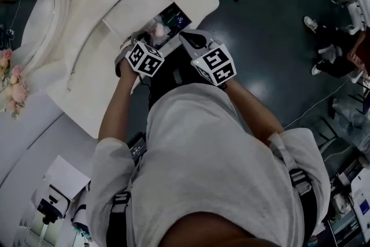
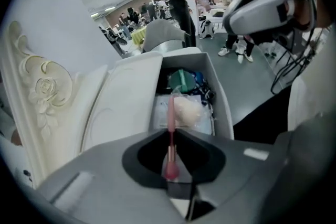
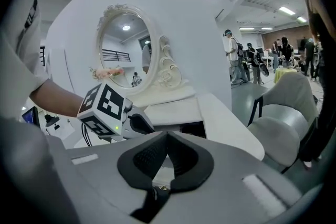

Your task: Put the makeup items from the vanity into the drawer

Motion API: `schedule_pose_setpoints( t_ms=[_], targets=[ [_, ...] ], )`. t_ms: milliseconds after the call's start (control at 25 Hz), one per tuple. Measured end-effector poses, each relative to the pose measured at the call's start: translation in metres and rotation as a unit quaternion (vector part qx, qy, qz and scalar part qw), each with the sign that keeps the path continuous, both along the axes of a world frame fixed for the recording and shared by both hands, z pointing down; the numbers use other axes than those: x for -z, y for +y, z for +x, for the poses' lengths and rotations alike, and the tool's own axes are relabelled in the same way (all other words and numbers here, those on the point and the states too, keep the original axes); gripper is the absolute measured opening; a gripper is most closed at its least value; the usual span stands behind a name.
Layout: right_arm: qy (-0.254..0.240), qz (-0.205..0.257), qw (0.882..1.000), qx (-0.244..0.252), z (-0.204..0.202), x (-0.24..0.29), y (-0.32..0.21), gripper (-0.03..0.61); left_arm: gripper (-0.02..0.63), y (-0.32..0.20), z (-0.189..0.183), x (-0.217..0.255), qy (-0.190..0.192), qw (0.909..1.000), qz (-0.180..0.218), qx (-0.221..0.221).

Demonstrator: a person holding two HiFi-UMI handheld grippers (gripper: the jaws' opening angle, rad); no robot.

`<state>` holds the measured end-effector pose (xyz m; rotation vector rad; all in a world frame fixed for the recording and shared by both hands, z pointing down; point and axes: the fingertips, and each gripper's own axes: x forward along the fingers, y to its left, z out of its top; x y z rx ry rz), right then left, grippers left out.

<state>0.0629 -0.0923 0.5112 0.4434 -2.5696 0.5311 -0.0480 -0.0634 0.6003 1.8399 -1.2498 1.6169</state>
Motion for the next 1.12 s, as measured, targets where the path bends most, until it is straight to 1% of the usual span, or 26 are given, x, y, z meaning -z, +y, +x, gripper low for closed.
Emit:
schedule_pose_setpoints(
  t_ms=[160, 320, 480, 640, 760, 840, 880, 920, 1000, 1040, 1120],
  targets=[
    [-0.005, -0.002, 1.000, 0.016, 0.003, -0.003, -0.010, -0.001, 0.046, -0.005, -0.004, -0.008, -0.008, 0.9991, -0.010, 0.040],
    [-0.013, -0.002, 1.000, 0.023, 0.008, -0.002, -0.020, 0.000, 0.048, -0.009, 0.000, -0.010, -0.021, 0.9980, -0.007, 0.059],
    [-0.020, -0.007, 0.999, 0.033, 0.005, -0.003, -0.023, 0.000, 0.080, -0.014, -0.001, -0.008, -0.029, 0.9961, 0.011, 0.082],
    [-0.024, -0.004, 0.999, 0.047, -0.004, -0.005, -0.023, 0.000, 0.092, -0.016, -0.001, -0.001, -0.017, 0.9937, 0.029, 0.107],
    [-0.029, 0.001, 0.998, 0.056, -0.011, -0.004, -0.018, 0.000, 0.092, -0.011, -0.001, 0.011, -0.010, 0.9895, 0.056, 0.133],
    [-0.029, 0.003, 0.998, 0.061, -0.015, -0.002, -0.009, 0.000, 0.090, -0.005, 0.001, 0.026, 0.004, 0.9830, 0.085, 0.163],
    [-0.030, 0.004, 0.997, 0.064, -0.018, 0.000, -0.005, 0.000, 0.083, -0.004, -0.001, 0.036, 0.010, 0.9774, 0.105, 0.183],
    [-0.033, 0.006, 0.997, 0.068, -0.023, 0.004, -0.002, 0.000, 0.059, -0.004, -0.006, 0.049, 0.013, 0.9699, 0.129, 0.206],
    [-0.043, 0.014, 0.996, 0.074, -0.036, 0.013, 0.002, 0.000, 0.015, -0.008, -0.016, 0.077, 0.010, 0.9517, 0.181, 0.248],
    [-0.048, 0.018, 0.996, 0.077, -0.044, 0.018, 0.004, 0.000, 0.003, -0.010, -0.021, 0.090, 0.007, 0.9434, 0.206, 0.259],
    [-0.060, 0.028, 0.994, 0.083, -0.056, 0.029, 0.008, 0.000, 0.003, -0.013, -0.024, 0.114, 0.006, 0.9308, 0.252, 0.265]
  ],
)
